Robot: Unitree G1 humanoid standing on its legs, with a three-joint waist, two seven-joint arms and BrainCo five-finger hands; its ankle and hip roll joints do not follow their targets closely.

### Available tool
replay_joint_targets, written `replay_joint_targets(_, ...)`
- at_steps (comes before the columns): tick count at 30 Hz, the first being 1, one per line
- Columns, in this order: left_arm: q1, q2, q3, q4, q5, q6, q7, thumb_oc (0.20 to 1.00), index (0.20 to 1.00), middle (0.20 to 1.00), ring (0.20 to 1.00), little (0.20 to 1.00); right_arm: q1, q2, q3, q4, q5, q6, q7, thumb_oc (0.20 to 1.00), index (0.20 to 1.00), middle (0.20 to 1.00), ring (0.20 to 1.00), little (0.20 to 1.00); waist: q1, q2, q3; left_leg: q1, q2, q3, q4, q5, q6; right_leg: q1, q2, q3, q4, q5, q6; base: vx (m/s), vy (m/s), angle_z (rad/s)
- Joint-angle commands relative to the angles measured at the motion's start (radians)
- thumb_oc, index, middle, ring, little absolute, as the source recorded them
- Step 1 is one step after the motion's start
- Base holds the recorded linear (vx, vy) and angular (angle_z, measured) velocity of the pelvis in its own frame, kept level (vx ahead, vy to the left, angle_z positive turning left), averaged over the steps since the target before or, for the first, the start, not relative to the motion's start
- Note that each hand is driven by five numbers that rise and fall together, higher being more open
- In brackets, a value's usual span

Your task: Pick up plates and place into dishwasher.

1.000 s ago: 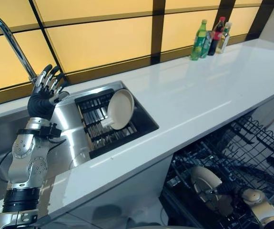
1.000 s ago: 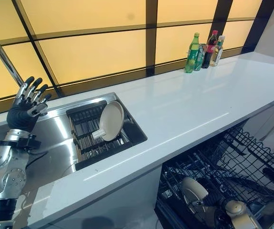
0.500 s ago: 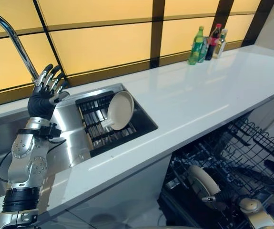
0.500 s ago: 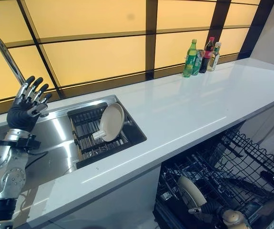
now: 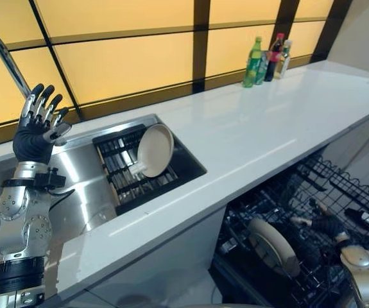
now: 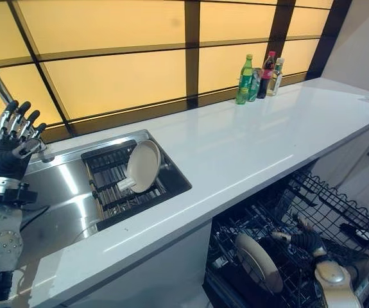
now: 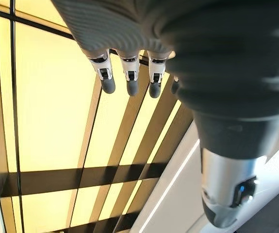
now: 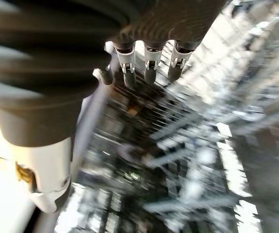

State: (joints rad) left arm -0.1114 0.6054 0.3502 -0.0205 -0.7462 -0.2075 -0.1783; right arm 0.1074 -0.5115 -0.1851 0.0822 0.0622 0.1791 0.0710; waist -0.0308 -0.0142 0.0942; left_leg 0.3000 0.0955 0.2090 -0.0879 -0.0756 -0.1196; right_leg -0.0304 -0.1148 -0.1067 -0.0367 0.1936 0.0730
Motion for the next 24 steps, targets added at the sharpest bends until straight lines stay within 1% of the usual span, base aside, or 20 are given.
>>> replay_joint_targets(1,0.015,0.024,0.034,-0.012,0.018,-0.085,0.003,1.000,1.000,1.000,1.000,1.000,-0.091,-0.024,-0.022,-0.101,0.061,-0.138,-0.076,1.000,1.000,1.000,1.000,1.000,0.022,0.007,0.000,-0.119,-0.070,-0.020,0.001,0.048,0.104,0.097,-0.047,-0.118,0.194,-0.178,0.085,-0.11,-0.145,-0.73)
replay_joint_targets(2,0.016,0.024,0.035,0.000,0.038,-0.102,0.004,1.000,1.000,1.000,1.000,1.000,-0.096,-0.024,-0.023,-0.116,0.068,-0.158,-0.085,1.000,1.000,1.000,1.000,1.000,0.027,0.007,-0.001,-0.122,-0.069,-0.023,0.001,0.054,0.101,0.107,-0.041,-0.116,0.172,-0.179,0.076,-0.07,-0.177,-0.48)
replay_joint_targets(3,0.019,0.027,0.030,0.011,0.098,-0.125,0.022,1.000,1.000,1.000,1.000,1.000,-0.101,-0.024,-0.022,-0.133,0.072,-0.184,-0.104,1.000,1.000,1.000,1.000,1.000,0.031,0.009,-0.002,-0.125,-0.067,-0.031,0.001,0.059,0.098,0.121,-0.024,-0.102,0.144,-0.188,0.063,-0.04,-0.178,-0.37)
replay_joint_targets(5,0.028,0.042,0.027,0.033,0.186,-0.158,0.061,1.000,1.000,1.000,1.000,1.000,-0.095,-0.029,-0.025,-0.168,0.089,-0.202,-0.120,1.000,1.000,1.000,1.000,1.000,0.031,0.012,-0.006,-0.126,-0.063,-0.046,0.001,0.065,0.090,0.139,-0.004,-0.085,0.109,-0.196,0.046,-0.01,-0.171,-0.33)
replay_joint_targets(8,0.034,0.083,0.028,0.076,0.373,-0.189,0.167,1.000,1.000,1.000,1.000,1.000,-0.098,-0.042,-0.023,-0.204,0.114,-0.221,-0.110,1.000,1.000,1.000,1.000,1.000,0.032,0.022,-0.020,-0.121,-0.044,-0.043,0.001,0.076,0.068,0.174,0.020,-0.084,0.049,-0.211,0.024,0.01,-0.147,-0.26)
replay_joint_targets(12,0.051,0.162,0.025,0.106,0.603,-0.194,0.269,1.000,1.000,1.000,1.000,1.000,-0.083,-0.074,-0.026,-0.233,0.128,-0.214,-0.039,1.000,1.000,1.000,1.000,1.000,0.028,0.030,-0.028,-0.120,-0.026,-0.053,0.017,0.088,0.042,0.193,0.037,-0.086,0.014,-0.211,0.002,0.00,-0.127,-0.37)
replay_joint_targets(15,0.075,0.201,0.024,0.119,0.695,-0.209,0.311,1.000,1.000,1.000,1.000,1.000,-0.076,-0.107,-0.029,-0.239,0.150,-0.209,-0.008,1.000,1.000,1.000,1.000,1.000,0.030,0.028,-0.024,-0.145,-0.015,-0.061,0.067,0.089,0.024,0.192,0.036,-0.097,0.014,-0.208,-0.013,-0.02,-0.093,-0.16)
replay_joint_targets(17,0.084,0.222,0.022,0.127,0.788,-0.216,0.363,1.000,1.000,1.000,1.000,1.000,-0.080,-0.126,-0.026,-0.231,0.159,-0.211,0.000,1.000,1.000,1.000,1.000,1.000,0.031,0.027,-0.020,-0.157,-0.014,-0.069,0.094,0.085,0.019,0.188,0.035,-0.097,0.021,-0.209,-0.020,-0.02,-0.061,-0.22)
replay_joint_targets(19,0.085,0.250,0.009,0.141,0.833,-0.214,0.408,1.000,1.000,1.000,1.000,1.000,-0.086,-0.143,-0.018,-0.226,0.186,-0.208,0.000,1.000,1.000,1.000,1.000,1.000,0.030,0.024,-0.016,-0.171,-0.018,-0.083,0.138,0.075,0.015,0.180,0.033,-0.094,0.029,-0.210,-0.027,-0.01,-0.051,-0.18)
replay_joint_targets(20,0.089,0.259,0.008,0.147,0.860,-0.217,0.432,1.000,1.000,1.000,1.000,1.000,-0.089,-0.147,-0.013,-0.221,0.190,-0.214,0.011,1.000,1.000,1.000,1.000,1.000,0.033,0.022,-0.013,-0.185,-0.020,-0.105,0.177,0.079,0.013,0.176,0.033,-0.086,0.032,-0.211,-0.030,0.00,-0.053,-0.21)
replay_joint_targets(22,0.118,0.280,0.014,0.152,0.962,-0.219,0.498,1.000,1.000,1.000,1.000,1.000,-0.092,-0.149,0.008,-0.219,0.193,-0.219,0.025,1.000,1.000,1.000,1.000,1.000,0.049,0.021,-0.004,-0.221,-0.039,-0.185,0.248,0.098,0.019,0.167,0.038,-0.056,0.036,-0.207,-0.037,0.04,-0.052,-0.29)
replay_joint_targets(24,0.157,0.313,0.029,0.143,1.033,-0.202,0.555,1.000,1.000,1.000,1.000,1.000,-0.104,-0.147,0.032,-0.221,0.209,-0.218,0.034,1.000,1.000,1.000,1.000,1.000,0.073,0.020,0.004,-0.249,-0.065,-0.271,0.259,0.109,0.039,0.162,0.049,-0.009,0.039,-0.206,-0.040,0.08,-0.005,-0.56)
